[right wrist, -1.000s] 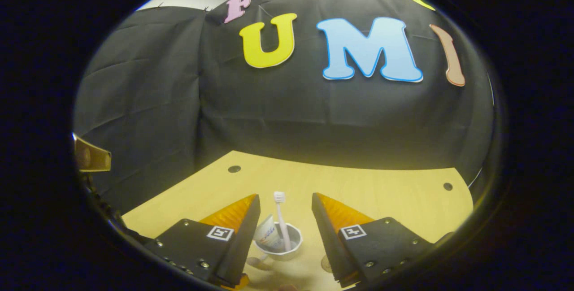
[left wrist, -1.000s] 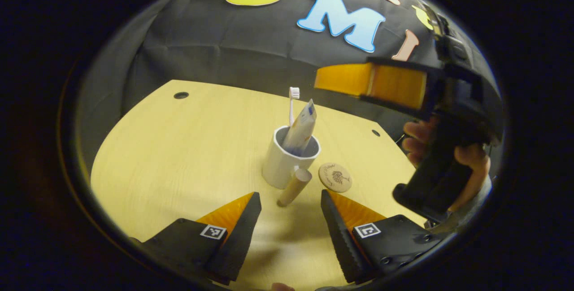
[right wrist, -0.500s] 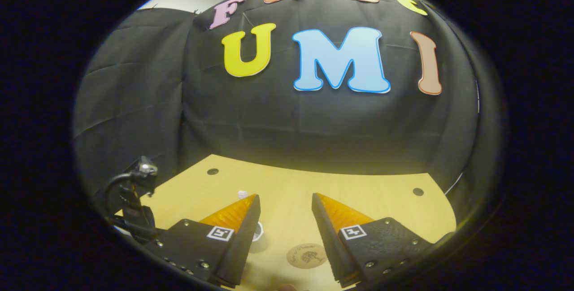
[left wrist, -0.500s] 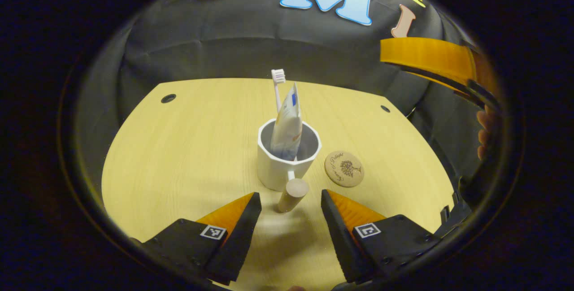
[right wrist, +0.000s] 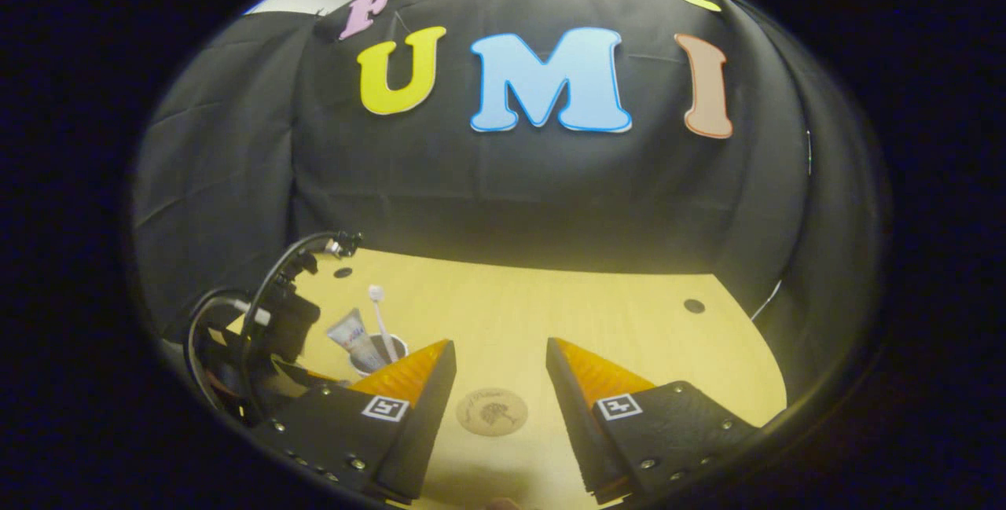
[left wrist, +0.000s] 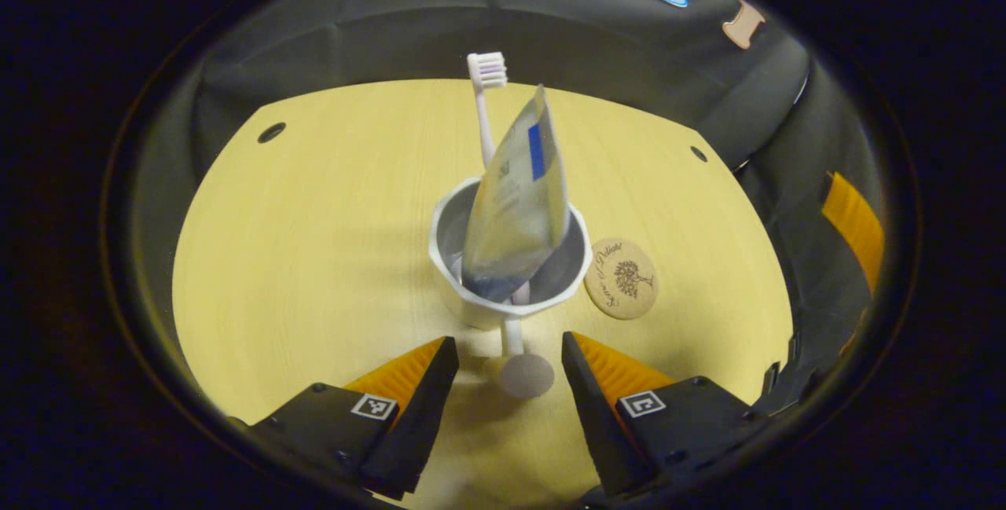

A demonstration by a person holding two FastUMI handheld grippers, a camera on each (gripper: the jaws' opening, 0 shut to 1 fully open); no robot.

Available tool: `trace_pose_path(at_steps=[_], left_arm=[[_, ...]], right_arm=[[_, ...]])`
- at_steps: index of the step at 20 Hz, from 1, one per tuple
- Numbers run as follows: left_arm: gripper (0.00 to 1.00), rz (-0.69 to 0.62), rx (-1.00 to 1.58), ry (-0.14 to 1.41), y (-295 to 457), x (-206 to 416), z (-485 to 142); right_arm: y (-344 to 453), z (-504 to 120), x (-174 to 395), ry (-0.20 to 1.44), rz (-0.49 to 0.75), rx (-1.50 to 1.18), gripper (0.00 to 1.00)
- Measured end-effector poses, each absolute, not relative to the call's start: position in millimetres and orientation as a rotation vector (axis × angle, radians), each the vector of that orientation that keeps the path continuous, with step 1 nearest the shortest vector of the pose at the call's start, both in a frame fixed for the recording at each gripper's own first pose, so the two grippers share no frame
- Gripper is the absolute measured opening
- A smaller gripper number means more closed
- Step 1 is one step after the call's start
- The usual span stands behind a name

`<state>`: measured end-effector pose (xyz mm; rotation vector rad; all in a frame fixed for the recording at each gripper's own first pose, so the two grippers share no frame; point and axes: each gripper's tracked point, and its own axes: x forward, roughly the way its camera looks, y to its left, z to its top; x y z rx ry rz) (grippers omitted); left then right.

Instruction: Put the toothbrush and toothpaste on the desktop into the cup, then pick up the cup and place it on the coaster on the desktop.

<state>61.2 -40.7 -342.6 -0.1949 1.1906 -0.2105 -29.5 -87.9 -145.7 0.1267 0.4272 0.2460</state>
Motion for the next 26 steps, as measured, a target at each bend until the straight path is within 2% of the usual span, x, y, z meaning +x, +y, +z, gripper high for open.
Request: trace_pose_path(at_steps=[1, 2, 3, 4, 6, 8, 9, 10, 11, 16, 17, 19, 20, 21, 23, 24, 25, 26], left_arm=[[0.88, -0.199, -0.186, 1.196, -40, 64, -343], [0.92, -0.194, -0.173, 1.203, -40, 68, -344], [0.87, -0.185, -0.152, 1.214, -38, 68, -346], [0.92, -0.184, -0.132, 1.229, -37, 68, -349], [0.82, -0.172, -0.108, 1.256, -37, 67, -354], [0.64, -0.165, -0.087, 1.278, -37, 64, -355], [0.6, -0.157, -0.074, 1.279, -36, 64, -357], [0.63, -0.155, -0.074, 1.277, -38, 65, -356], [0.46, -0.148, -0.067, 1.285, -39, 63, -357], [0.42, -0.13, -0.038, 1.277, -42, 61, -356], [0.36, -0.127, -0.037, 1.265, -44, 62, -357], [0.4, -0.134, -0.021, 1.235, -42, 61, -358], [0.34, -0.126, -0.023, 1.212, -43, 64, -357], [0.39, -0.118, -0.028, 1.201, -46, 63, -361], [0.31, -0.117, -0.035, 1.172, -51, 64, -363], [0.31, -0.117, -0.048, 1.166, -55, 64, -362], [0.25, -0.117, -0.049, 1.163, -55, 63, -359], [0.31, -0.119, -0.045, 1.159, -57, 63, -357]], right_arm=[[-94, -152, -32, 0.447, 0.231, 0.137, 0.72], [-101, -157, -35, 0.465, 0.216, 0.146, 0.72], [-109, -162, -38, 0.48, 0.202, 0.154, 0.72], [-115, -166, -40, 0.489, 0.188, 0.161, 0.72], [-125, -171, -42, 0.504, 0.168, 0.177, 0.72], [-132, -175, -44, 0.518, 0.154, 0.197, 0.72], [-134, -177, -45, 0.524, 0.151, 0.21, 0.72], [-135, -179, -45, 0.531, 0.15, 0.223, 0.71], [-136, -181, -47, 0.538, 0.15, 0.234, 0.72], [-139, -184, -49, 0.548, 0.153, 0.236, 0.72], [-141, -185, -49, 0.55, 0.153, 0.232, 0.72], [-144, -185, -49, 0.551, 0.15, 0.234, 0.71], [-145, -184, -48, 0.551, 0.149, 0.238, 0.71], [-146, -185, -50, 0.55, 0.145, 0.24, 0.72], [-150, -185, -50, 0.549, 0.136, 0.239, 0.72], [-151, -186, -51, 0.552, 0.135, 0.238, 0.72], [-152, -186, -54, 0.552, 0.134, 0.236, 0.72], [-153, -186, -54, 0.552, 0.133, 0.233, 0.72]])
